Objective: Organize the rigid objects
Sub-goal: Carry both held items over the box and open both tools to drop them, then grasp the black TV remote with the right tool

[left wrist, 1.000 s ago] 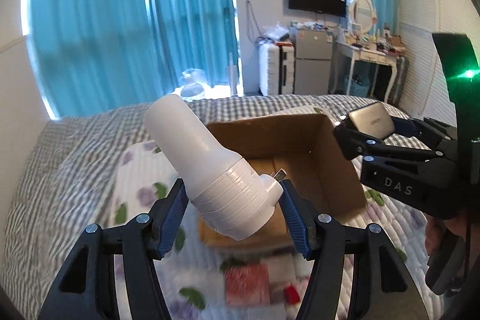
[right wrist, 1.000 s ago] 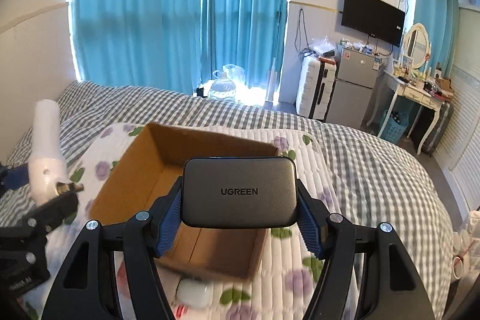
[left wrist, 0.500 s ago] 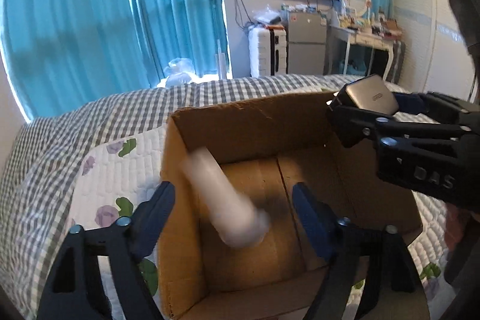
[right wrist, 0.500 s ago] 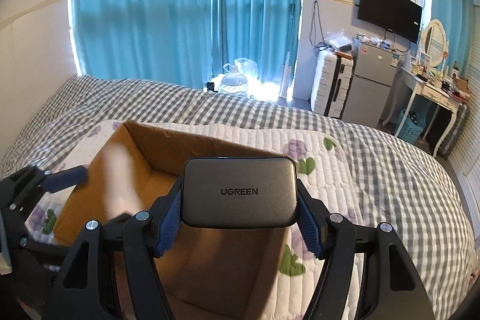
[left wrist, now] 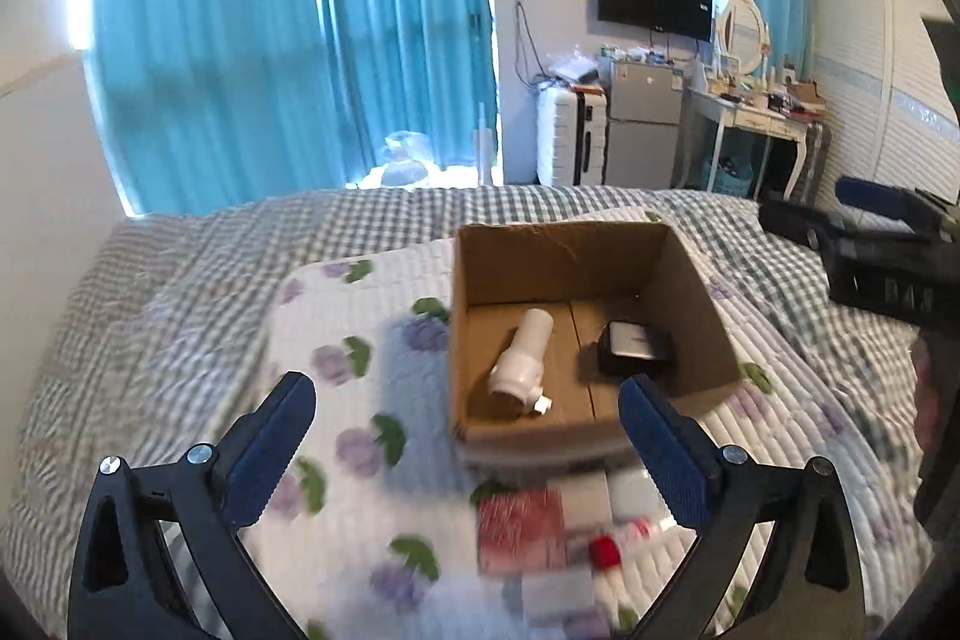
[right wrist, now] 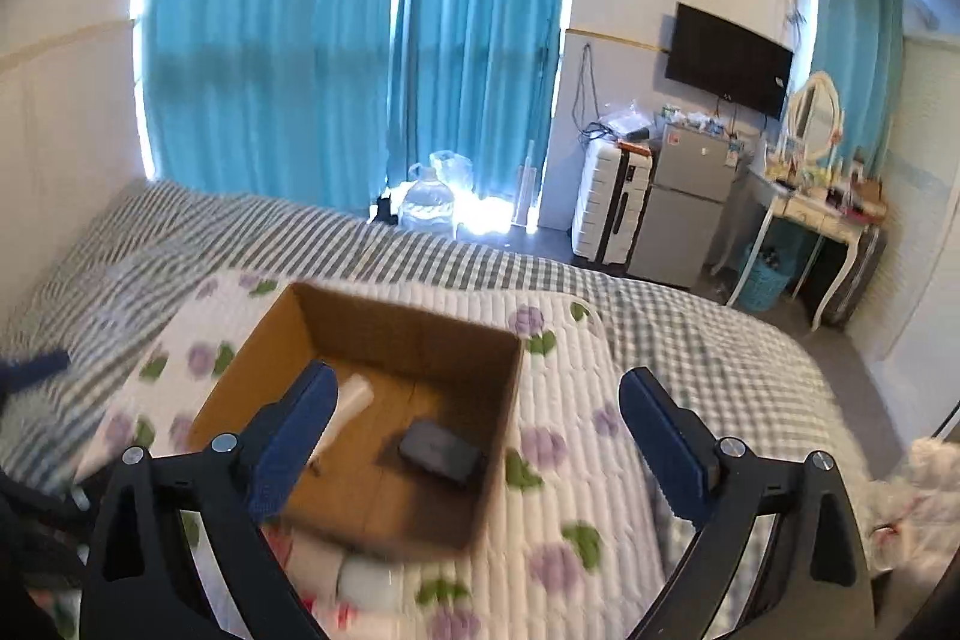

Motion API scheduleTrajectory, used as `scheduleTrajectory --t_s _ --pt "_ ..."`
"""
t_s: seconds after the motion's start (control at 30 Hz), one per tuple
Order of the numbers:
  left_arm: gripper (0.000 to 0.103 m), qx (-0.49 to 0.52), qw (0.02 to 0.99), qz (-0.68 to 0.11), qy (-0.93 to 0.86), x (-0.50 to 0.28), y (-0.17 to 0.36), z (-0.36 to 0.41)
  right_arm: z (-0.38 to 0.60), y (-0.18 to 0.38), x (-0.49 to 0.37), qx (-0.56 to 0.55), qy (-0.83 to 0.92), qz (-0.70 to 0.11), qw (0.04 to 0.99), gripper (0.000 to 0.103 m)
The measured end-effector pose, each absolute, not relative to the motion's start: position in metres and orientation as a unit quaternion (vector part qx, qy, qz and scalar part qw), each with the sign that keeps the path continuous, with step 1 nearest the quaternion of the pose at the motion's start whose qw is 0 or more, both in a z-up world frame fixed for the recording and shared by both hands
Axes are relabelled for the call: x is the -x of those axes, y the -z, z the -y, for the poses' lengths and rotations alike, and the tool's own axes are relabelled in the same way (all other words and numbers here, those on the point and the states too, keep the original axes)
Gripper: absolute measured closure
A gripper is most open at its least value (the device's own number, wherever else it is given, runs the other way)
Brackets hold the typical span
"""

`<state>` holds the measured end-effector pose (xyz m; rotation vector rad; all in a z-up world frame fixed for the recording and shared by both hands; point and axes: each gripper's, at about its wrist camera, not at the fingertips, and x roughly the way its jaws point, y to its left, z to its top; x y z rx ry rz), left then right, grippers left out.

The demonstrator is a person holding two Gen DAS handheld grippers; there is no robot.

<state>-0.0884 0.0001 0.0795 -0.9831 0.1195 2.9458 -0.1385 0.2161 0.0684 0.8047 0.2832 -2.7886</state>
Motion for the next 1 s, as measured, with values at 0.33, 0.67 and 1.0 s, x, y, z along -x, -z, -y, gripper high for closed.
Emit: scheduleTrajectory --t_s 0.33,0.67,1.0 --pt "0.0 0.337 -0.006 -0.02 -0.941 -0.015 -0.069 0.017 -0.211 -0.052 0.009 -0.342 0.917 -0.112 0.17 0.007" --pt "0.0 0.398 -0.062 -0.011 -0.915 -0.012 0.038 0.027 -0.171 0.097 -0.018 -0.429 0.857 -0.185 0.218 0.029" --pt "0.0 0.404 -0.068 -0.036 -0.912 -0.008 0.071 0.029 -0.145 0.148 -0.003 -0.475 0.814 -0.205 0.264 0.039"
